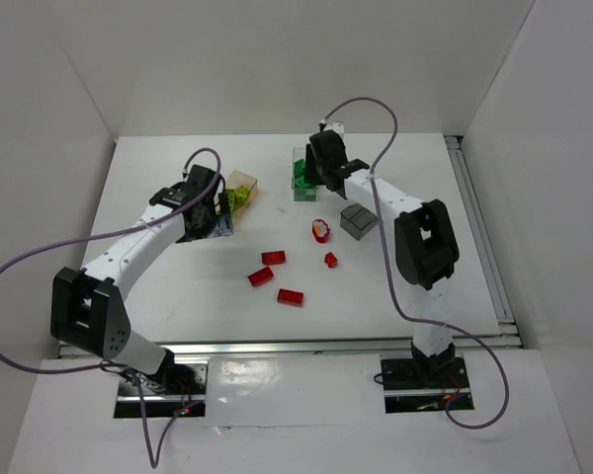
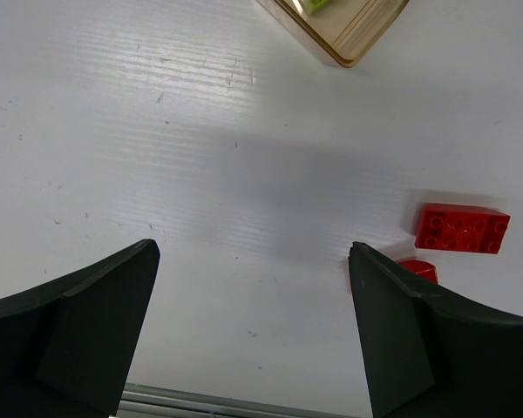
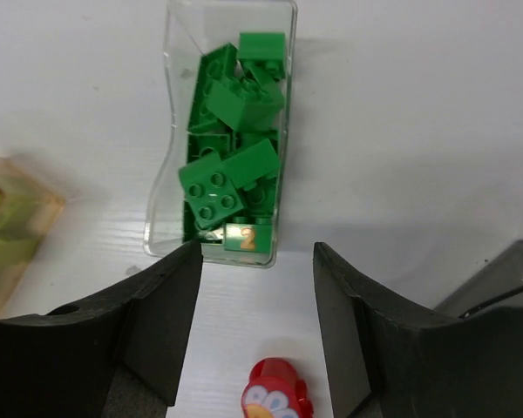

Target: Sort the legos into containers by color

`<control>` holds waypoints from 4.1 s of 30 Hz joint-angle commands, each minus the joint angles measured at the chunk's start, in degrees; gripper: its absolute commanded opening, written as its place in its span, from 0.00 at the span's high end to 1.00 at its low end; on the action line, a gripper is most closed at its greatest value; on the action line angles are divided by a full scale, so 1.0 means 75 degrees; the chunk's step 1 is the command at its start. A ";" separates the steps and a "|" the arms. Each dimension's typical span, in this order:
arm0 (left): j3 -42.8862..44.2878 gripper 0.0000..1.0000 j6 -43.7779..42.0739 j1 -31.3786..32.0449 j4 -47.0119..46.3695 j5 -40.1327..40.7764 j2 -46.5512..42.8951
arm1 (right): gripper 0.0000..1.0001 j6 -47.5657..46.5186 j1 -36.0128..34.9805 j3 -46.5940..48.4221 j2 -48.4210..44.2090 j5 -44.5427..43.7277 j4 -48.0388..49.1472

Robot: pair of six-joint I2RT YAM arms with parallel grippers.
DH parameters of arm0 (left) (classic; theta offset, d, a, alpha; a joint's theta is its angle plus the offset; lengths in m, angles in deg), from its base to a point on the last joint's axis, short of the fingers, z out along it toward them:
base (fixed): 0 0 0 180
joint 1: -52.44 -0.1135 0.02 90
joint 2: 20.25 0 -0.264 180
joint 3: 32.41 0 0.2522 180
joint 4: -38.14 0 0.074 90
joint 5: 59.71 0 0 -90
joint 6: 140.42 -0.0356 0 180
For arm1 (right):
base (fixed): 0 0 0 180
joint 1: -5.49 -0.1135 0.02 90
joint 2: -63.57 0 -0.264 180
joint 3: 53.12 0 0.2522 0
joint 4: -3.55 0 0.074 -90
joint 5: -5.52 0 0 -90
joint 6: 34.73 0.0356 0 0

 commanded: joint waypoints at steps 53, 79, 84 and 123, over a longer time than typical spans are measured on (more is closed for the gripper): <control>0.0344 0.01 -0.0131 -0.0032 -0.0150 -0.0508 0.0082 | 0.78 0.0867 -0.0031 -0.4155 -0.3893 -0.0843 -0.1129; 0.0273 0.01 -0.0060 -0.0032 -0.0150 -0.0578 0.0152 | 0.25 -0.0399 -0.0497 -0.4892 -0.3740 0.0458 0.0712; 0.0273 0.01 -0.0060 0.0038 -0.0220 -0.0660 0.0152 | 0.15 -0.0411 -0.0768 -0.4788 -0.3179 0.0352 0.0629; 0.0648 0.01 -0.0060 0.0108 0.0002 -0.0519 0.0152 | 0.51 0.0656 0.0755 -0.4495 -0.3284 -0.1241 0.0864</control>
